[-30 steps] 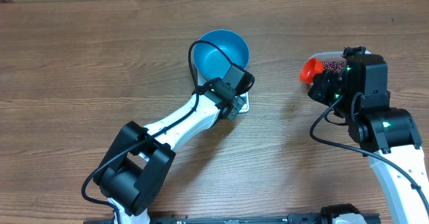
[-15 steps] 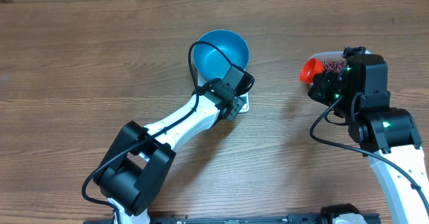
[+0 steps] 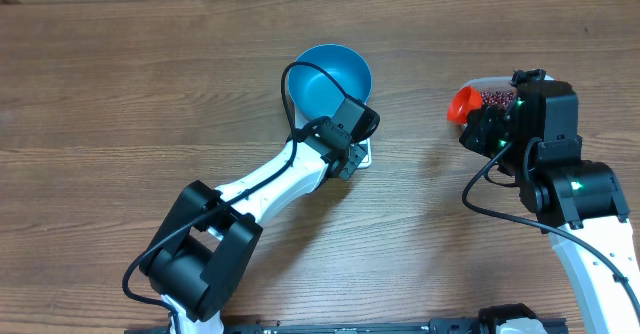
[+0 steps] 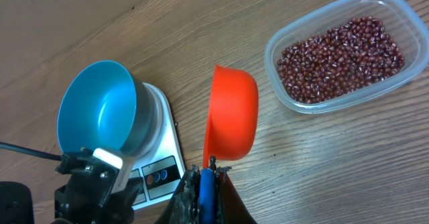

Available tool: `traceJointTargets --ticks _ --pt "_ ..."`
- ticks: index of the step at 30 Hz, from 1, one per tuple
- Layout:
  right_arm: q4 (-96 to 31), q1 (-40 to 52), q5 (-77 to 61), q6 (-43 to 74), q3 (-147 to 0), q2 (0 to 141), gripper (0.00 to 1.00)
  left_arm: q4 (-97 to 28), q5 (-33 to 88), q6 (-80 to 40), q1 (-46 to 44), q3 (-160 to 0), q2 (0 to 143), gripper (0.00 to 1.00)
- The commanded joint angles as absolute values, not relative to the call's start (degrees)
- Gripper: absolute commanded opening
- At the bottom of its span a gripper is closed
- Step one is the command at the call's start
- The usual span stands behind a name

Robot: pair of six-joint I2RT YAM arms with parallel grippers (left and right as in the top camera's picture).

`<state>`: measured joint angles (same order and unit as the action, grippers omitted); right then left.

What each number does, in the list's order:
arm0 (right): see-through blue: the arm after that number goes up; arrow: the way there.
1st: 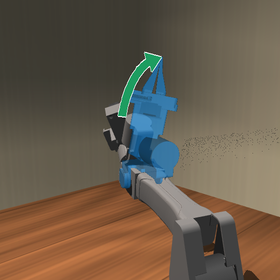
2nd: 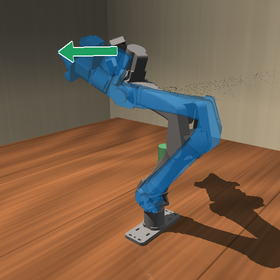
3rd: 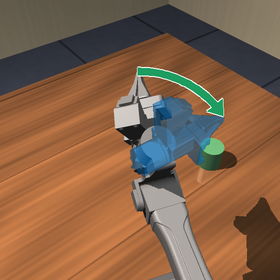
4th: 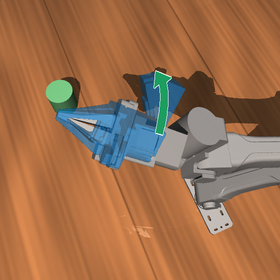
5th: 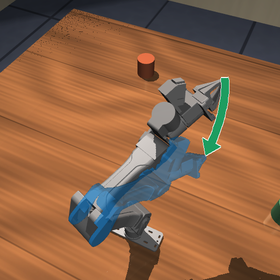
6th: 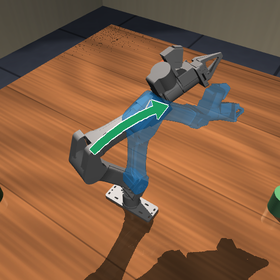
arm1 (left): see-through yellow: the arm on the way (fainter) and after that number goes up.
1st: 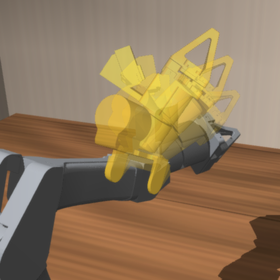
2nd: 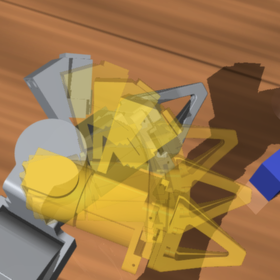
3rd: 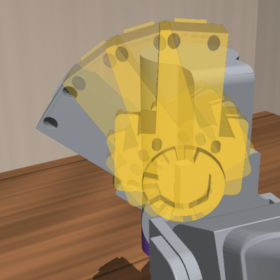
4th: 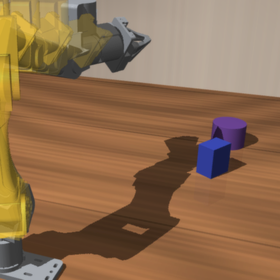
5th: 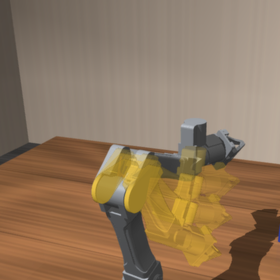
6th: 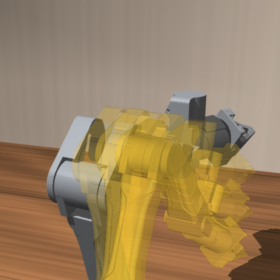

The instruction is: Scoop item into bowl and weigh 150g on scale

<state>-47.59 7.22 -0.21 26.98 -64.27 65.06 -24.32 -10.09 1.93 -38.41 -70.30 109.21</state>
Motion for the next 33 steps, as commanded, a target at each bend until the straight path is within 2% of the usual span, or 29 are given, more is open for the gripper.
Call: traceJointTargets --ticks 1,33 --pt "-47.3 7.3 -0.5 26.9 -66.1 65.1 0.04 -24.0 -9.7 3.3 -38.7 -69.5 111.3 0.04" --pt "-47.2 7.3 -0.5 26.9 -66.1 65.1 0.04 -22.3 -10.4 3.2 -38.7 -69.5 111.9 0.04"
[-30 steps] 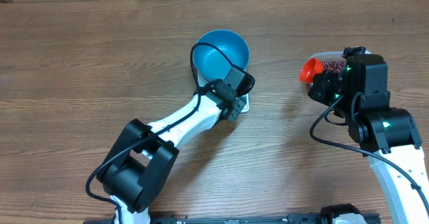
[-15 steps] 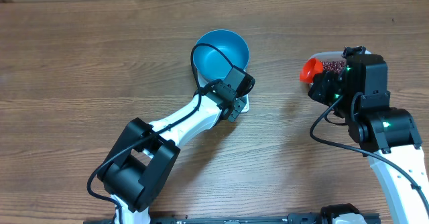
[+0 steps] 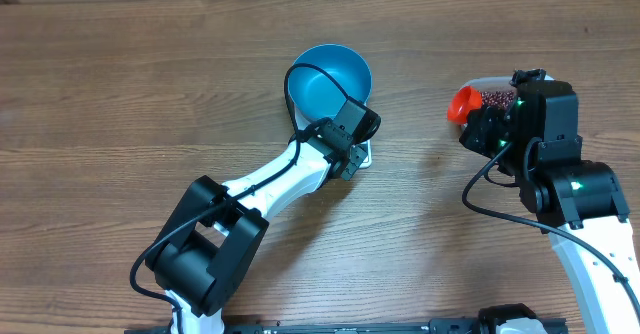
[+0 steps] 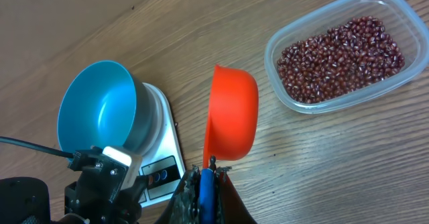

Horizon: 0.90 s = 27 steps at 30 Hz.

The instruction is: Scoop item into bowl and weigh 150g on scale

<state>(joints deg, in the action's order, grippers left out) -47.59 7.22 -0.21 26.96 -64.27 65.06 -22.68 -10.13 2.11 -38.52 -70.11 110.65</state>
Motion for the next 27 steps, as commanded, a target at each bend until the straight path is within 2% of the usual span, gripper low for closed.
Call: traceJointTargets --ticks 1,27 --pt "-47.2 7.3 -0.5 26.9 -66.1 65.1 0.04 -22.3 -10.5 3.3 -38.7 -69.5 112.6 0.04" --pt "-47.1 7.3 -0.5 26.9 -66.1 65.1 0.04 -21.5 -10.5 3.3 -38.6 -69.5 112.9 0.04"
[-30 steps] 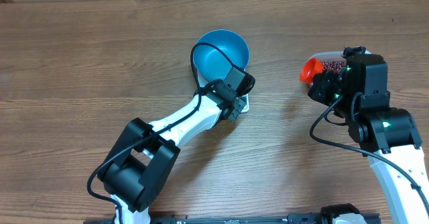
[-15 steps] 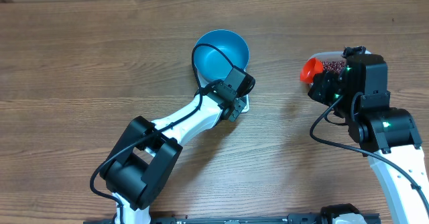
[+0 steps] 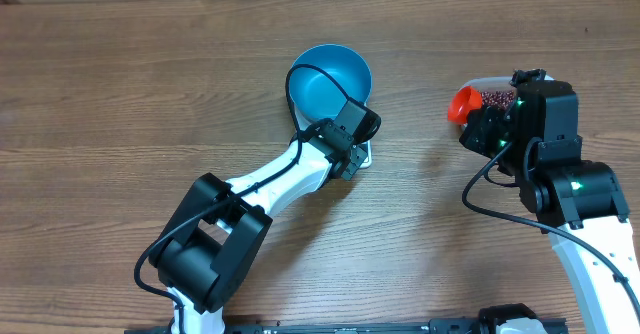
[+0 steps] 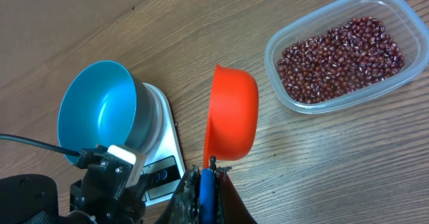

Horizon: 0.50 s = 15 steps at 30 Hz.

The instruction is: Scoop item into bowl and weigh 150g on scale

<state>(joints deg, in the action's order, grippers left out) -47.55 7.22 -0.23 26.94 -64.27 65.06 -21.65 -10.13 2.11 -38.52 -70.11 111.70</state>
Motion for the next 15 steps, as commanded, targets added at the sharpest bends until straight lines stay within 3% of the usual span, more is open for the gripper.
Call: traceJointTargets --ticks 1,15 --pt "-47.1 7.3 -0.5 26.9 -66.1 65.1 0.04 -21.5 -10.5 3.3 -38.6 -69.5 112.9 0.04" --pt "-47.0 7.3 -0.5 26.9 -66.1 65.1 0.04 -21.8 -11.1 3.7 -38.5 -69.5 113.4 0.04"
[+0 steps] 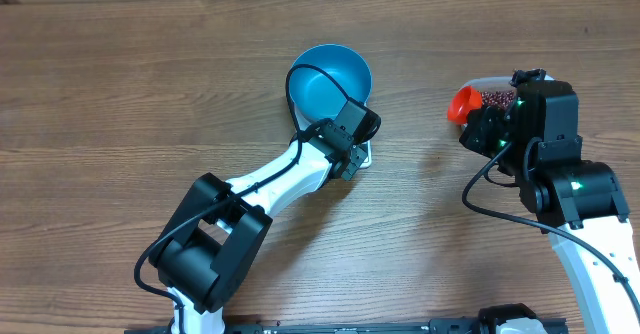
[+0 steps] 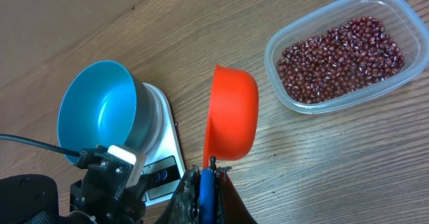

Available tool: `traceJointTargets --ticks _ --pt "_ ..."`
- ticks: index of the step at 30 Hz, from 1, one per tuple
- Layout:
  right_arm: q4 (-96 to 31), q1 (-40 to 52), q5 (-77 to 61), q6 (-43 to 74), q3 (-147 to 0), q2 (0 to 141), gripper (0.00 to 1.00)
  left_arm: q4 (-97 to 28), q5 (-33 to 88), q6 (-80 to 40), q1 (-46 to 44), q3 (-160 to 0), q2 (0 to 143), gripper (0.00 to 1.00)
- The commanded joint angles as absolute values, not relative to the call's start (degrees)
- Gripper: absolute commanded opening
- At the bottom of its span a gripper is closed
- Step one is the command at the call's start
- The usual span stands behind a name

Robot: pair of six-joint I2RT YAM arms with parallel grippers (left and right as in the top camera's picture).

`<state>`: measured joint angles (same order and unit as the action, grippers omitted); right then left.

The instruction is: Scoop item into bowl and weigh 150g on scale

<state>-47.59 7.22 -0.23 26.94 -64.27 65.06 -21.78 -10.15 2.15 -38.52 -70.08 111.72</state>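
Observation:
An empty blue bowl (image 1: 330, 77) (image 2: 99, 111) stands on the white scale (image 2: 163, 143) (image 1: 364, 156). My left gripper (image 1: 351, 142) (image 2: 107, 177) hangs low over the scale's front button panel, its fingertips hidden under the wrist. The right gripper (image 2: 206, 178) is shut on the blue handle of an orange scoop (image 2: 232, 113) (image 1: 461, 104), held above the table between the scale and a clear tub of red beans (image 2: 343, 48) (image 1: 494, 97). The scoop is tipped on its side and shows no beans.
Bare wooden tabletop (image 1: 150, 94) lies all around the scale and tub. The left arm (image 1: 270, 184) runs diagonally from the front left to the scale. The right arm's body (image 1: 570, 189) stands at the right edge.
At first my left gripper sat at the front left of the scale, leaving the button panel in sight. A second later it stood further over the panel, and it has covered most of it since. The right gripper held the orange scoop still throughout.

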Motion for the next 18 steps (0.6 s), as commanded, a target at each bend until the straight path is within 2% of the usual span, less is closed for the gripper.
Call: traceJointTargets --ticks 1,18 --pt "-47.0 7.3 -0.5 26.9 -66.1 65.1 0.04 -21.7 -11.1 3.7 -38.5 -69.5 113.6 0.04" --pt "-47.0 7.3 -0.5 26.9 -66.1 65.1 0.04 -22.7 -11.3 4.7 -38.8 -69.8 113.7 0.04"
